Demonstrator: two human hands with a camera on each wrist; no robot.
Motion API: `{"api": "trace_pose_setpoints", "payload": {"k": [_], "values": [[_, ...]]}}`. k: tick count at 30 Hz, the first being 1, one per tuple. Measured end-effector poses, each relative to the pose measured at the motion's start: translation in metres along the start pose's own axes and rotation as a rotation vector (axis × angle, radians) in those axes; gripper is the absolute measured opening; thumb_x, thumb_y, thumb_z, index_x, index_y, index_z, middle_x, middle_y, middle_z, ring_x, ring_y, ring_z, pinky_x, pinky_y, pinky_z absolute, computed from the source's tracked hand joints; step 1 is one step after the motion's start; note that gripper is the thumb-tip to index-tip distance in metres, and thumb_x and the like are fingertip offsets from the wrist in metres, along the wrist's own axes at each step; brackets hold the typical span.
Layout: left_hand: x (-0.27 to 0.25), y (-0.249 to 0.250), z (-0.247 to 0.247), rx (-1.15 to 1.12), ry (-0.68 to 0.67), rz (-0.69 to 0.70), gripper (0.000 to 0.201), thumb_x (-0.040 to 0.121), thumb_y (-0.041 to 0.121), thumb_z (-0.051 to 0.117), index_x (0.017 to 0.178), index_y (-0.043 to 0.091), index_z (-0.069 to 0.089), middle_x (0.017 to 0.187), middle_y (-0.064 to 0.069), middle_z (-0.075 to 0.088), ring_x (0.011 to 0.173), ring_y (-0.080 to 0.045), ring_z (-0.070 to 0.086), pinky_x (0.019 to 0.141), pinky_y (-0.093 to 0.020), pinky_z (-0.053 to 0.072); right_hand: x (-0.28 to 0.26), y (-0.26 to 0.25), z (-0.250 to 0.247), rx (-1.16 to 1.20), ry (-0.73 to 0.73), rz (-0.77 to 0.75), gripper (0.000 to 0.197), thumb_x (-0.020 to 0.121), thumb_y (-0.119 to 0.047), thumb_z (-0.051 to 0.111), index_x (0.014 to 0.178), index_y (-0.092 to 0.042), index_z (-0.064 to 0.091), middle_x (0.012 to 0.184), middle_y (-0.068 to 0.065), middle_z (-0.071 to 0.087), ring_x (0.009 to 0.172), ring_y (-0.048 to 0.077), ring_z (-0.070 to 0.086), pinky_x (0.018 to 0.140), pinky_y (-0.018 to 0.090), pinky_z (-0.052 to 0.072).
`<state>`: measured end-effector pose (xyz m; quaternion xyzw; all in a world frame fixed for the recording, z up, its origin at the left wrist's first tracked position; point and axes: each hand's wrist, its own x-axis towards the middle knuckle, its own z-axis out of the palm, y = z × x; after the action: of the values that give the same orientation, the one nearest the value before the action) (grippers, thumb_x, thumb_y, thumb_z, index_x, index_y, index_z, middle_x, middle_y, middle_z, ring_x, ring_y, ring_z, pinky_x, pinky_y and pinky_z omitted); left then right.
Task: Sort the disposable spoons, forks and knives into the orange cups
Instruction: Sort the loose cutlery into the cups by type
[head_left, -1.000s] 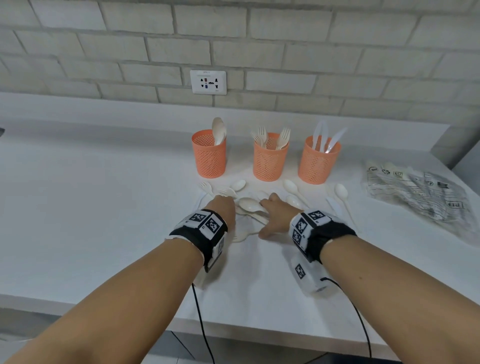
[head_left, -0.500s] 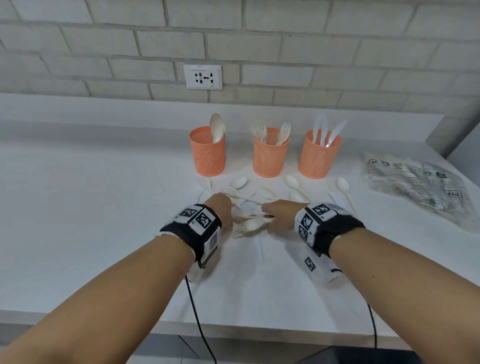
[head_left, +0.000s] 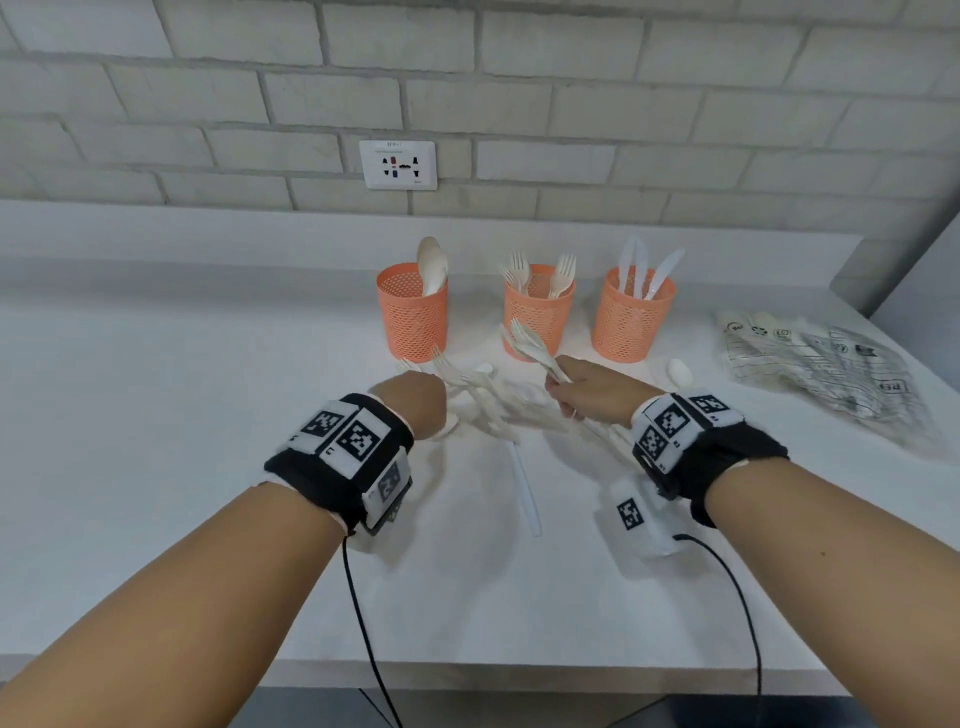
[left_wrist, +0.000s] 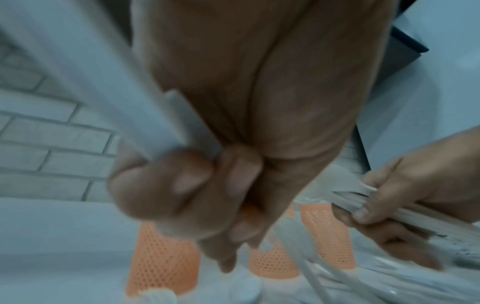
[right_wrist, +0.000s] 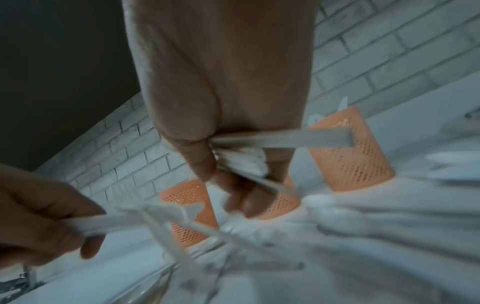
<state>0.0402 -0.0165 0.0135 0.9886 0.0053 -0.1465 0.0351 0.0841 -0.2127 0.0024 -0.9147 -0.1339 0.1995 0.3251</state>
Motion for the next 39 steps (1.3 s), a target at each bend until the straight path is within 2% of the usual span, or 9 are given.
{"api": "trace_pose_setpoints", "payload": {"k": [6, 11, 13, 16, 20, 23, 30, 33, 39], "values": [[0.001, -0.003, -0.002, -0.095, -0.016, -0.001, 0.033, 0.098, 0.014, 0.036, 0.123, -0.002, 0.051, 0.126, -0.015, 0.056, 0.114, -0.029, 0.056, 0.09, -0.032, 0.044, 0.021, -0.012, 0.032, -0.006, 0.011, 0.001, 0.072, 0.071, -0.043, 0.077, 0.129, -0.017, 0.043, 0.105, -0.006, 0.055, 0.076, 0.009, 0.054, 0.053, 0.019, 0.038], [0.001, -0.006, 0.012, -0.346, -0.07, -0.053, 0.034, 0.099, 0.015, 0.034, 0.123, -0.006, 0.045, 0.103, -0.014, 0.059, 0.092, -0.029, 0.062, 0.069, -0.03, 0.046, 0.043, -0.011, 0.047, -0.037, 0.152, 0.046, 0.027, 0.081, -0.025, 0.07, 0.088, -0.001, 0.06, 0.091, 0.015, 0.063, 0.089, 0.029, 0.061, 0.066, 0.027, 0.038], [0.005, -0.011, 0.015, -0.51, -0.074, -0.084, 0.028, 0.099, 0.015, 0.034, 0.117, -0.004, 0.045, 0.078, -0.006, 0.048, 0.061, -0.019, 0.05, 0.05, -0.023, 0.04, 0.042, -0.014, 0.046, 0.003, 0.157, 0.022, 0.025, 0.084, -0.021, 0.067, 0.095, 0.001, 0.062, 0.096, 0.017, 0.065, 0.092, 0.029, 0.06, 0.071, 0.026, 0.037], [0.006, -0.014, 0.014, -0.717, -0.081, -0.091, 0.011, 0.099, 0.016, 0.034, 0.101, 0.007, 0.04, 0.073, -0.003, 0.043, 0.053, -0.013, 0.039, 0.046, -0.021, 0.035, 0.038, -0.021, 0.045, 0.089, 0.183, -0.029, 0.031, 0.088, -0.021, 0.061, 0.107, 0.004, 0.06, 0.104, 0.018, 0.066, 0.098, 0.03, 0.06, 0.077, 0.029, 0.039], [0.007, -0.009, 0.014, -0.824, -0.086, -0.038, 0.008, 0.099, 0.016, 0.035, 0.098, 0.009, 0.038, 0.071, -0.001, 0.047, 0.052, -0.013, 0.04, 0.048, -0.021, 0.037, 0.033, -0.035, 0.045, 0.241, 0.109, -0.025, 0.005, 0.088, -0.008, 0.056, 0.091, -0.007, 0.059, 0.069, 0.001, 0.052, 0.059, 0.012, 0.047, 0.056, 0.022, 0.037], [0.01, -0.001, 0.014, -0.887, -0.097, -0.023, 0.008, 0.099, 0.015, 0.035, 0.099, 0.008, 0.038, 0.068, -0.002, 0.045, 0.05, -0.013, 0.038, 0.048, -0.022, 0.036, 0.031, -0.037, 0.042, 0.257, 0.161, -0.052, 0.017, 0.087, -0.009, 0.06, 0.072, -0.015, 0.054, 0.062, -0.003, 0.046, 0.056, 0.01, 0.044, 0.055, 0.021, 0.034], [0.014, -0.01, 0.008, -0.858, 0.079, -0.031, 0.021, 0.097, 0.03, 0.044, 0.094, 0.009, 0.044, 0.068, -0.002, 0.043, 0.052, -0.013, 0.038, 0.048, -0.021, 0.034, 0.032, -0.038, 0.013, 0.253, 0.467, -0.137, 0.03, 0.092, -0.024, 0.055, 0.103, 0.002, 0.063, 0.093, 0.017, 0.067, 0.089, 0.028, 0.062, 0.079, 0.035, 0.048], [0.016, -0.008, 0.005, -1.083, 0.237, 0.029, 0.03, 0.094, 0.036, 0.051, 0.077, 0.012, 0.044, 0.061, -0.003, 0.041, 0.048, -0.015, 0.037, 0.049, -0.022, 0.035, 0.022, -0.048, 0.004, 0.37, 0.414, -0.136, 0.031, 0.095, -0.026, 0.05, 0.116, -0.005, 0.059, 0.097, 0.006, 0.062, 0.092, 0.016, 0.057, 0.076, 0.017, 0.042], [0.018, 0.011, 0.002, -1.372, 0.287, 0.246, 0.028, 0.093, 0.034, 0.054, 0.074, 0.014, 0.052, 0.049, 0.01, 0.049, 0.048, -0.01, 0.038, 0.048, -0.018, 0.037, 0.01, -0.06, 0.012, 0.528, 0.294, -0.125, 0.043, 0.097, -0.042, 0.04, 0.115, -0.008, 0.061, 0.076, -0.002, 0.066, 0.075, 0.007, 0.06, 0.082, 0.025, 0.045]]}}
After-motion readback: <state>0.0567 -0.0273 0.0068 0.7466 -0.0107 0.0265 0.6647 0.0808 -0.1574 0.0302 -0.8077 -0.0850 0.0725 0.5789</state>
